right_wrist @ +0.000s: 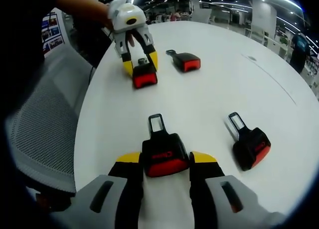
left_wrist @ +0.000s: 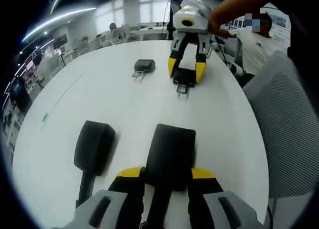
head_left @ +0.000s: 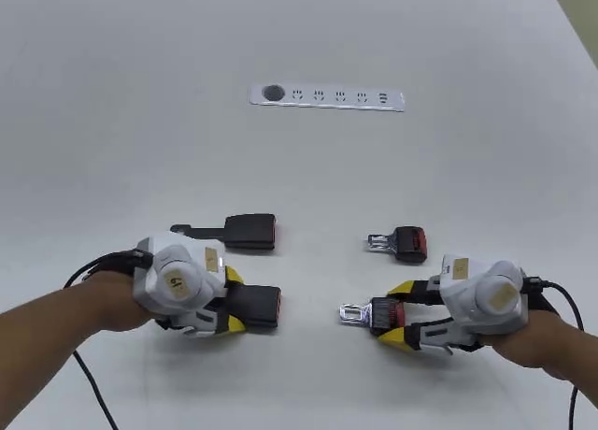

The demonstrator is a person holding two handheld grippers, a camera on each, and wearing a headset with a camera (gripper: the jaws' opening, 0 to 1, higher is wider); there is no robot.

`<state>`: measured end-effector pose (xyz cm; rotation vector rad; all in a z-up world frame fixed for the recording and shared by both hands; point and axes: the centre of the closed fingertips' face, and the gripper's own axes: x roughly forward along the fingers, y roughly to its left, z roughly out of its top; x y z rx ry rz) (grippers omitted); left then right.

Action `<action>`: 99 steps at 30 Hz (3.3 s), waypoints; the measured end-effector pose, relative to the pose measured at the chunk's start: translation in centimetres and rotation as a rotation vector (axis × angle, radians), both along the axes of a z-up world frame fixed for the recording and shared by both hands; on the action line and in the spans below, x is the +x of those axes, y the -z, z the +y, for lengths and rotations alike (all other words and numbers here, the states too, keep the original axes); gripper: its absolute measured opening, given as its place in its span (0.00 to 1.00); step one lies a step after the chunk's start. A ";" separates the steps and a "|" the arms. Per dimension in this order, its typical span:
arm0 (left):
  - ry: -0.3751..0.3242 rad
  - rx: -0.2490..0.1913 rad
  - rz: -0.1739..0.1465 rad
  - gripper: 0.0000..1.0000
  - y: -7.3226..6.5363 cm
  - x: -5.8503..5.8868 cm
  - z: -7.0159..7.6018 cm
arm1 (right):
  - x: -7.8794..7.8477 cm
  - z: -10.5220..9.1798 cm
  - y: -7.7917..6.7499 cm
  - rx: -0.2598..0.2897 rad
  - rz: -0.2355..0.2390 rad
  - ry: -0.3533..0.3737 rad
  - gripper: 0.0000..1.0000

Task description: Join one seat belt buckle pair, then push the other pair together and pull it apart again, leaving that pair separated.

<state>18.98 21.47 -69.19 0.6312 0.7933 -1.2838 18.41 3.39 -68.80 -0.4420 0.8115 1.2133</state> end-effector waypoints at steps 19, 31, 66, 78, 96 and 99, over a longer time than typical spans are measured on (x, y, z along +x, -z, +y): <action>-0.072 0.034 0.020 0.34 0.3 0.4 -0.1 | 1.0 4.3 0.7 0.040 -0.019 -0.037 0.35; -0.091 0.050 0.026 0.34 0.4 0.6 -0.2 | 1.3 7.0 0.2 0.091 -0.024 -0.044 0.35; -0.043 0.056 0.017 0.33 0.0 0.3 -0.3 | 1.3 11.3 0.2 0.124 -0.027 -0.094 0.34; -0.019 0.055 0.025 0.33 0.3 0.3 -0.1 | 1.5 11.6 -0.1 0.119 -0.027 -0.087 0.34; 0.076 -0.014 -0.005 0.33 0.2 0.3 0.2 | 1.0 11.5 0.2 0.126 -0.054 -0.133 0.34; 0.088 -0.036 -0.004 0.32 0.2 0.2 0.2 | 0.9 11.4 0.1 0.126 -0.081 -0.168 0.33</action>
